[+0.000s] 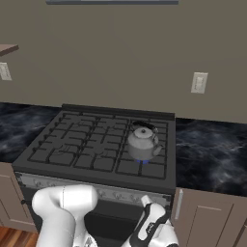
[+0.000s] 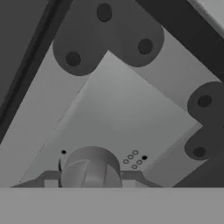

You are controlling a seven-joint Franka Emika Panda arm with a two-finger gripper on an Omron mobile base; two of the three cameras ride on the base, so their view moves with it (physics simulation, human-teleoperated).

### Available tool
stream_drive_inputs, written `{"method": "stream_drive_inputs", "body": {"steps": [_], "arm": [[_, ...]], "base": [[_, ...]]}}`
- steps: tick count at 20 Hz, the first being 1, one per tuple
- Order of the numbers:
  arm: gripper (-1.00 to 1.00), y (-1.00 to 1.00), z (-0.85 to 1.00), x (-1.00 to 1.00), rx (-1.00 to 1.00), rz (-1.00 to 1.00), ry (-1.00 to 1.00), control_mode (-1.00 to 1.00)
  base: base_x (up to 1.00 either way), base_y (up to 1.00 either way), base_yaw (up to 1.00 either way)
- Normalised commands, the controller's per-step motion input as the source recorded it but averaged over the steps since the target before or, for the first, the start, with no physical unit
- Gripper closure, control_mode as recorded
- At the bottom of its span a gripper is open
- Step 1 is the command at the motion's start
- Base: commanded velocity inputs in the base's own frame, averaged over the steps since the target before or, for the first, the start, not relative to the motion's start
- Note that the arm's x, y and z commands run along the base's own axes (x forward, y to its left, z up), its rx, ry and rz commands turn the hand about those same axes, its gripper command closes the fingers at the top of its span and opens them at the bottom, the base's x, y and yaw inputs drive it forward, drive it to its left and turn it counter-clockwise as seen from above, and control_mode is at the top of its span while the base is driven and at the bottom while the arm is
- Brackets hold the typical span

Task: The kettle is done boiling. Turn off the stove, then wait for 300 timesteps before moving the kettle to the dining table.

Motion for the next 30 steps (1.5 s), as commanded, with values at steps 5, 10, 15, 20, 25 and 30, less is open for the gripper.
{"method": "stream_drive_inputs", "body": {"steps": [5,10,15,20,25,30], "arm": [[1.00,0.00,-0.06,0.00,0.24,0.00,0.07,-1.00],[1.00,0.00,-0.11,-0.01,0.22,0.00,0.03,-1.00],[1.00,0.00,-0.08,-0.09,0.18,0.00,0.00,-1.00],[1.00,-0.05,-0.03,-0.08,0.17,-0.02,0.00,-1.00],[1.00,-0.10,0.00,-0.12,0.15,-0.06,0.00,-1.00],[1.00,-0.18,0.00,-0.09,0.20,-0.08,0.00,-1.00]], "base": [[0.00,0.00,0.00],[0.00,0.00,0.00],[0.00,0.00,0.00],[0.00,0.00,0.00],[0.00,0.00,0.00],[0.00,0.00,0.00]]}}
